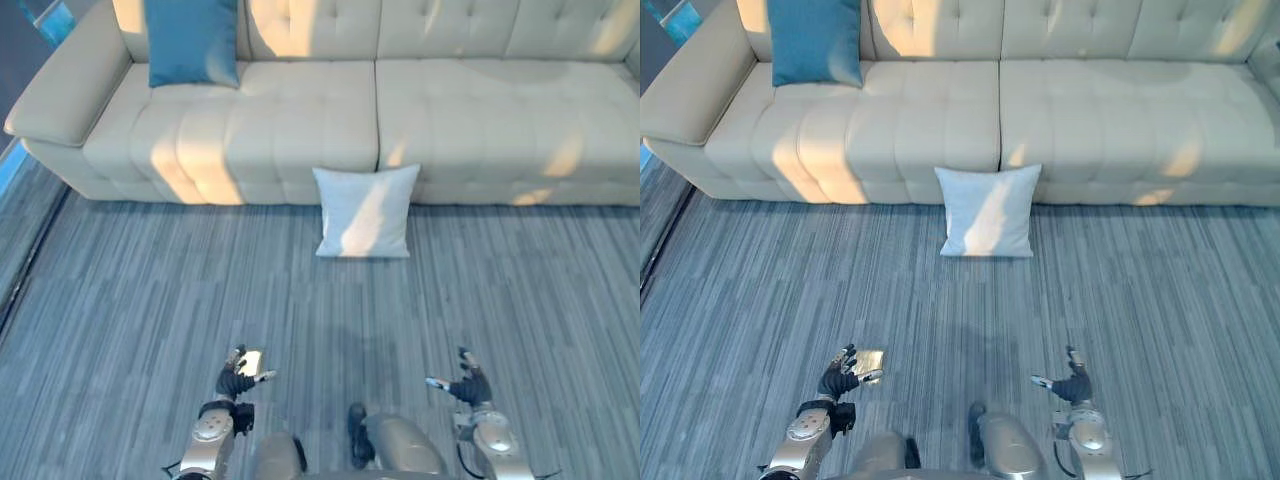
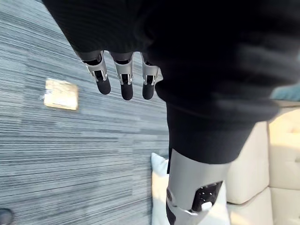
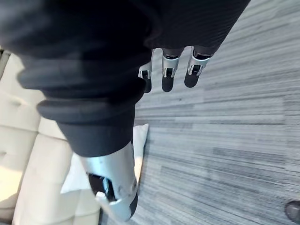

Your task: Pick up cushions and gather them together orderly.

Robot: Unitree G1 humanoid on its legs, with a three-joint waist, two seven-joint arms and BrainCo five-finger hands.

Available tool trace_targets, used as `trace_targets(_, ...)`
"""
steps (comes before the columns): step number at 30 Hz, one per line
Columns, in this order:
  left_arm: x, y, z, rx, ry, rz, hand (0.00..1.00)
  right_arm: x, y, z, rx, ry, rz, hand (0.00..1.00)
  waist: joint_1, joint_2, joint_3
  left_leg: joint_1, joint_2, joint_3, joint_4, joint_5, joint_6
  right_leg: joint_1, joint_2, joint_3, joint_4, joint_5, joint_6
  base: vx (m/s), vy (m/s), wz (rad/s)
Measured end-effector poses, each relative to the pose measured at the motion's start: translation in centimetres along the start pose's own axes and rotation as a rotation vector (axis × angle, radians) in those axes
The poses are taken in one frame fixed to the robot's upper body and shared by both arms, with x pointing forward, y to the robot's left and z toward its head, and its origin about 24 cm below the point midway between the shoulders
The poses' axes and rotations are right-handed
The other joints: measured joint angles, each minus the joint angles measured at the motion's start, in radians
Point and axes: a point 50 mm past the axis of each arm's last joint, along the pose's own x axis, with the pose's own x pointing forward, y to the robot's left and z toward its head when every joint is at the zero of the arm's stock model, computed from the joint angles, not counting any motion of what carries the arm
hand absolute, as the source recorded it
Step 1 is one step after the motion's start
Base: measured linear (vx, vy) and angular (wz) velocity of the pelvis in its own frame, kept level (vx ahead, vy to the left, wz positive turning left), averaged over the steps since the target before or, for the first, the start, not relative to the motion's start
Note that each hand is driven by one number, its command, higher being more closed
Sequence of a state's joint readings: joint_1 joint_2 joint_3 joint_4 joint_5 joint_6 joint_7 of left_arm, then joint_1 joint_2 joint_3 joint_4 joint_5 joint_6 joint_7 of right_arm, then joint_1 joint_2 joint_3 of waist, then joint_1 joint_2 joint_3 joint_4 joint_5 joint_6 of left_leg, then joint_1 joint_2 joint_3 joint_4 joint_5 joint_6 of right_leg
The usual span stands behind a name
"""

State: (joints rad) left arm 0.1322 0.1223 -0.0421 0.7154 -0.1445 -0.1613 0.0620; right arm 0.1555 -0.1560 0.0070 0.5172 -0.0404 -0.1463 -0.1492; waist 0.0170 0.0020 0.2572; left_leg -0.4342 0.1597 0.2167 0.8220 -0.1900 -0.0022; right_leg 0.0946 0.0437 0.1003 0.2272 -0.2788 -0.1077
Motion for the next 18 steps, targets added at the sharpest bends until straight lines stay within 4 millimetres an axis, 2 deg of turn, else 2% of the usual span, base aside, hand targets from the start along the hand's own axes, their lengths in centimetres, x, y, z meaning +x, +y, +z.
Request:
trace_targets(1,-0.2,-0.1,-0.3,-0.004,0.008,-0.003,0.00,0.0,0.0,0.1,0.001,-0.006,-0.001,0.00,0.006,-0.008,0.000,-0.006,-0.010,-0.003,-0.085,0.005,-0.008,0.021,-0.014,0.024,-0.005,-0.020,0.013,0.62,0.252,-1.17)
trace_targets(2,-0.2,-0.3,-0.3,-0.005,0.004,-0.006,0.00,-0.1,-0.3,0.1,0.001,-0.010,-0.011,0.00,0.016,-0.009,-0.009,-0.005,-0.025,-0.010,-0.268,0.031,-0.050,0.048,-0.033,0.065,-0.009,-0.065,0.023,0.64,0.307,-1.20)
trace_targets(3,-0.5,-0.1,-0.8,-0.005,0.020,-0.002,0.00,-0.3,-0.5,-0.5,-0.006,0.015,-0.016,0.00,0.025,0.005,-0.042,-0.002,-0.027,-0.022,-0.390,0.054,-0.061,0.069,-0.040,0.112,0.001,-0.112,0.037,0.66,0.336,-1.26)
trace_targets(4,-0.8,0.1,-1.4,-0.002,0.040,0.006,0.00,-0.3,-0.4,-0.8,-0.005,0.033,-0.014,0.00,0.029,0.006,-0.055,0.010,-0.027,-0.016,-0.362,0.106,-0.039,0.084,-0.057,0.139,0.020,-0.134,0.050,0.71,0.379,-1.22)
trace_targets(5,-0.9,0.3,-1.7,-0.010,0.052,0.016,0.00,-0.4,0.3,-1.5,0.001,0.065,-0.002,0.00,0.023,-0.036,-0.074,0.036,-0.055,0.029,-0.325,0.072,0.001,0.062,-0.094,0.162,0.125,-0.144,0.077,0.60,0.302,-0.77)
trace_targets(6,-0.8,0.4,-1.6,-0.008,0.049,0.017,0.00,-0.6,0.4,-1.7,0.006,0.072,0.000,0.00,0.019,-0.045,-0.081,0.052,-0.062,0.052,-0.319,0.051,0.018,0.029,-0.107,0.156,0.203,-0.129,0.110,0.74,0.361,-0.75)
trace_targets(7,-0.7,0.5,-1.3,-0.002,0.040,0.017,0.00,-0.8,0.7,-1.9,0.011,0.080,0.006,0.00,0.018,-0.061,-0.085,0.098,-0.071,0.086,-0.317,0.007,0.037,-0.051,-0.120,0.142,0.399,-0.065,0.219,0.71,0.342,-0.62)
trace_targets(8,-0.5,0.2,-1.3,0.007,0.047,0.006,0.00,-0.9,1.0,-2.2,0.011,0.094,0.016,0.00,-0.001,-0.063,-0.084,0.165,-0.084,0.089,-0.338,-0.028,0.045,-0.140,-0.130,0.110,0.609,-0.010,0.280,0.81,0.382,-0.58)
trace_targets(9,-0.4,0.1,-1.3,0.016,0.053,-0.001,0.00,-0.9,1.1,-2.2,0.007,0.096,0.018,0.00,-0.008,-0.063,-0.083,0.207,-0.093,0.089,-0.356,-0.035,0.049,-0.172,-0.138,0.080,0.684,-0.020,0.263,0.73,0.303,-0.58)
trace_targets(10,-0.3,-0.2,-1.3,0.025,0.056,-0.011,0.00,-0.9,1.2,-2.3,-0.006,0.102,0.023,0.00,-0.010,-0.055,-0.078,0.302,-0.098,0.091,-0.411,-0.039,0.050,-0.223,-0.147,0.016,0.752,-0.048,0.205,0.64,0.210,-0.71)
trace_targets(11,0.0,-0.1,-0.9,0.031,0.048,-0.009,0.00,-0.8,1.2,-2.6,-0.029,0.114,0.032,0.00,-0.006,-0.036,-0.073,0.396,-0.087,0.089,-0.468,-0.039,0.050,-0.264,-0.131,-0.049,0.732,-0.074,0.157,0.48,0.128,-0.80)
trace_targets(12,0.3,-0.2,-0.5,0.031,0.036,-0.011,0.00,-0.8,1.1,-2.7,-0.036,0.121,0.034,0.00,-0.009,-0.014,-0.064,0.453,-0.079,0.089,-0.502,-0.038,0.050,-0.294,-0.108,-0.087,0.678,-0.086,0.137,0.47,0.094,-0.54)
trace_targets(13,0.6,-0.3,0.0,0.034,0.025,-0.012,0.00,-0.8,1.1,-2.9,-0.040,0.129,0.033,0.00,-0.018,-0.009,-0.063,0.492,-0.072,0.087,-0.529,-0.038,0.050,-0.325,-0.078,-0.104,0.605,-0.088,0.132,0.37,0.059,-0.12)
trace_targets(15,1.6,0.1,1.5,0.048,-0.008,-0.003,0.00,-0.7,0.7,-3.2,-0.046,0.145,0.026,0.00,-0.047,-0.020,-0.063,0.525,-0.066,0.063,-0.544,-0.039,0.049,-0.417,-0.011,-0.063,0.386,-0.061,0.131,0.52,0.002,0.33)
trace_targets(16,1.7,0.1,1.6,0.050,-0.005,-0.001,0.00,-0.9,0.3,-3.7,-0.053,0.165,0.017,0.00,-0.064,-0.024,-0.062,0.536,-0.070,0.046,-0.542,-0.041,0.044,-0.437,0.014,-0.029,0.271,0.004,0.133,0.59,-0.046,0.57)
trace_targets(17,1.7,0.3,1.3,0.053,0.006,0.006,0.00,-1.6,-0.4,-4.8,-0.063,0.208,0.001,0.00,-0.067,-0.037,-0.069,0.565,-0.087,0.024,-0.525,-0.065,-0.002,-0.426,0.021,0.025,0.085,0.196,0.126,0.41,-0.050,0.45)
trace_targets(18,1.6,0.2,1.0,0.050,0.014,0.006,0.00,-2.0,-0.7,-5.4,-0.066,0.229,-0.007,0.00,-0.065,-0.058,-0.074,0.579,-0.101,0.012,-0.507,-0.084,-0.031,-0.418,0.005,0.041,0.065,0.351,0.112,0.50,-0.075,0.34)
